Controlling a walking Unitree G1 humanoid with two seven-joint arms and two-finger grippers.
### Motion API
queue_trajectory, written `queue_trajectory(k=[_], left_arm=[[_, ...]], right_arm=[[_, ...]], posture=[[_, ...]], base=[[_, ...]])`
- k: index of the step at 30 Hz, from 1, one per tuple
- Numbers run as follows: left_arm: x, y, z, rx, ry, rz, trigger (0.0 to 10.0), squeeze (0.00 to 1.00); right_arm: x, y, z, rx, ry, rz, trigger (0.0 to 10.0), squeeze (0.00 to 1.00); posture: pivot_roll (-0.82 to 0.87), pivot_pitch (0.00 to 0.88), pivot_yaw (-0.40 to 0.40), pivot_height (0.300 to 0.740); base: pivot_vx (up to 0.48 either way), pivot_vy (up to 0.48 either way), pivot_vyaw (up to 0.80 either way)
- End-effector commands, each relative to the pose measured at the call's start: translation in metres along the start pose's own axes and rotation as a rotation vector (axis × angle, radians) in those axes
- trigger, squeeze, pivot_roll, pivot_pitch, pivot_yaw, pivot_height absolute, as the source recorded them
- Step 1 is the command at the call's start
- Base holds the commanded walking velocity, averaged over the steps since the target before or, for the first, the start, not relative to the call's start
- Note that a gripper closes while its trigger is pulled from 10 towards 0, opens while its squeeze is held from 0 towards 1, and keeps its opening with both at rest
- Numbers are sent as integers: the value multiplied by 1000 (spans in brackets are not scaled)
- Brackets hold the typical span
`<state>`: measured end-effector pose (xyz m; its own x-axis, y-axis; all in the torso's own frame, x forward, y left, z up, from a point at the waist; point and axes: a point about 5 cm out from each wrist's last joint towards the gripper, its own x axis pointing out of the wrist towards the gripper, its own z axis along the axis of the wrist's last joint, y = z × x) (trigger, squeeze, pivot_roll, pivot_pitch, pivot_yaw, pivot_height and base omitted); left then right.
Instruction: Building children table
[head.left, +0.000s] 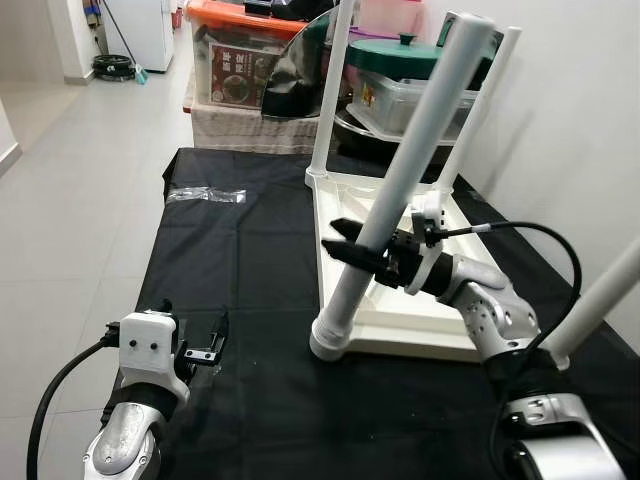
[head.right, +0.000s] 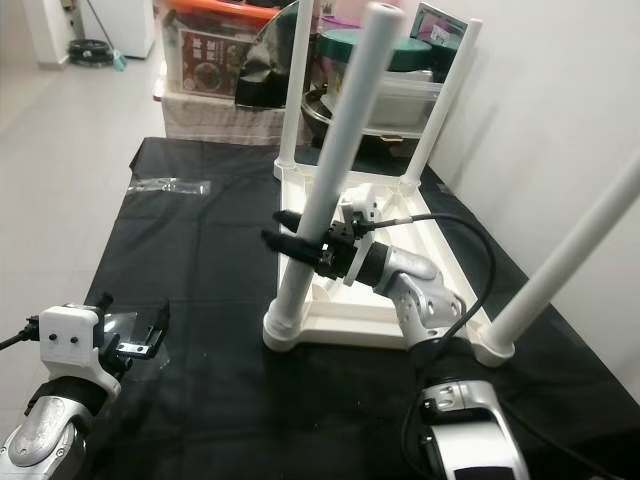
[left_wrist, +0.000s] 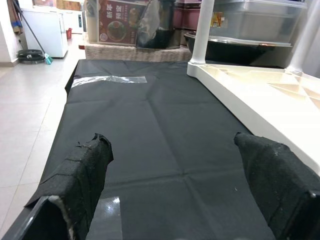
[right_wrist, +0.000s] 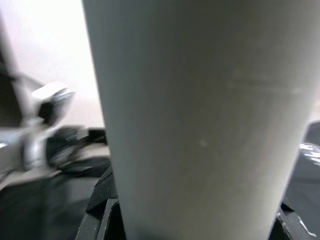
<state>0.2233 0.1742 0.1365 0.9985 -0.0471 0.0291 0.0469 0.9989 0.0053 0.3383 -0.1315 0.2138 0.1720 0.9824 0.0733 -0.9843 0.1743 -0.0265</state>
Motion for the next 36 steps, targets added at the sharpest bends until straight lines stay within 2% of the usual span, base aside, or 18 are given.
queue_trajectory(k=[1,7,9,14,21,24,29,36], left_arm=[[1,-2,-4,-19,10,-5,10000,0],[-1,-1,-3,-19,11,3,10000,0],[-2,0,-3,-17,12,14,10000,0],[-4,1,-3,-14,13,26,10000,0],[-5,1,-3,-15,15,27,10000,0],[-4,-1,-4,-19,18,20,10000,0],[-3,-1,-5,-20,19,16,10000,0],[-2,-1,-5,-21,20,14,10000,0]], right_arm=[[4,12,-38,187,136,134,10000,0],[12,7,-36,207,158,195,10000,0],[21,5,-34,217,145,218,10000,0],[27,6,-34,231,119,230,10000,0],[27,6,-38,243,93,213,10000,0],[18,5,-41,271,13,132,10000,0],[14,10,-46,272,-50,69,10000,0],[16,15,-47,258,-68,49,10000,0]], posture=[[113,0,-166,740],[125,0,-177,740],[144,0,-192,740],[147,0,-194,740],[137,0,-188,740],[122,0,-177,740],[113,0,-168,740],[111,0,-167,740]], base=[[0,0,0],[0,0,0],[0,0,0],[0,0,0],[0,0,0],[0,0,0],[0,0,0],[0,0,0]])
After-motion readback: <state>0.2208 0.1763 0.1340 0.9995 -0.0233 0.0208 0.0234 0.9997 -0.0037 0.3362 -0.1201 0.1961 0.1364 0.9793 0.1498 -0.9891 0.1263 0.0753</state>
